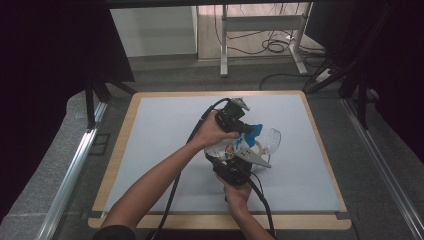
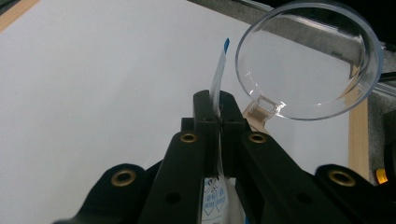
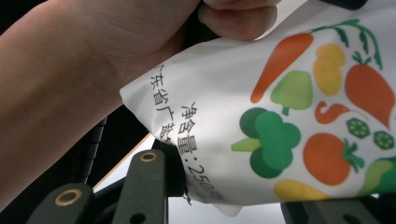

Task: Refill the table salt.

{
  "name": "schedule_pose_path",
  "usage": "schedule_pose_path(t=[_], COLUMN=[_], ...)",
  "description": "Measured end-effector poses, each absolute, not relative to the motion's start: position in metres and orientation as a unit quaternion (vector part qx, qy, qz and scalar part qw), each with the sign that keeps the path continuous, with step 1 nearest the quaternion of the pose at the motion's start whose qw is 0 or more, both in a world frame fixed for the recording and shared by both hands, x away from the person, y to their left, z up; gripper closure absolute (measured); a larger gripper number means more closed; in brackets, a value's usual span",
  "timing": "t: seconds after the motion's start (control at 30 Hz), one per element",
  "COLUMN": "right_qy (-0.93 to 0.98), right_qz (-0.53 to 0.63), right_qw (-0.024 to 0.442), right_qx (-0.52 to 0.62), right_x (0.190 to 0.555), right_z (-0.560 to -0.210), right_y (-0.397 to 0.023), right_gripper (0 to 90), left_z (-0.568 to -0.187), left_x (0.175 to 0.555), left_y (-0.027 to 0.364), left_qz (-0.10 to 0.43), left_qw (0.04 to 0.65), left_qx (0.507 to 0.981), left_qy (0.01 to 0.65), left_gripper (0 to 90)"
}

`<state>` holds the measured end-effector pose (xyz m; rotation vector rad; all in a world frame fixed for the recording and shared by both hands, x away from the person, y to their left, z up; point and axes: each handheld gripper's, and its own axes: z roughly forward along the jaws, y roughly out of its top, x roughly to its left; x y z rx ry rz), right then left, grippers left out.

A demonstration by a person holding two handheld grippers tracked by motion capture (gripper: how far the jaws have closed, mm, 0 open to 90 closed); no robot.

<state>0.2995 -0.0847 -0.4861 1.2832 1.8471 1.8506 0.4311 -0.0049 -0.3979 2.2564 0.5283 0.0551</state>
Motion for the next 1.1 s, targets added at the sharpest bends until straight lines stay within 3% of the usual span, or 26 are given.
schedule_pose_path(t=[1.1], right_qy=[0.622], right_qz=[0.634], right_qw=[0.115], right_qx=[0.445], right_x=[0.2984], right_z=[-0.4827], right_y=[-0.086], right_gripper=[64.4], left_z=[-0.3945], left_x=[0.4338], left_y=[-0.0088], left_qz=[0.014], left_qw=[0.392], left_qx=[0.898], left_qy=[0.2], left_gripper=[89.5])
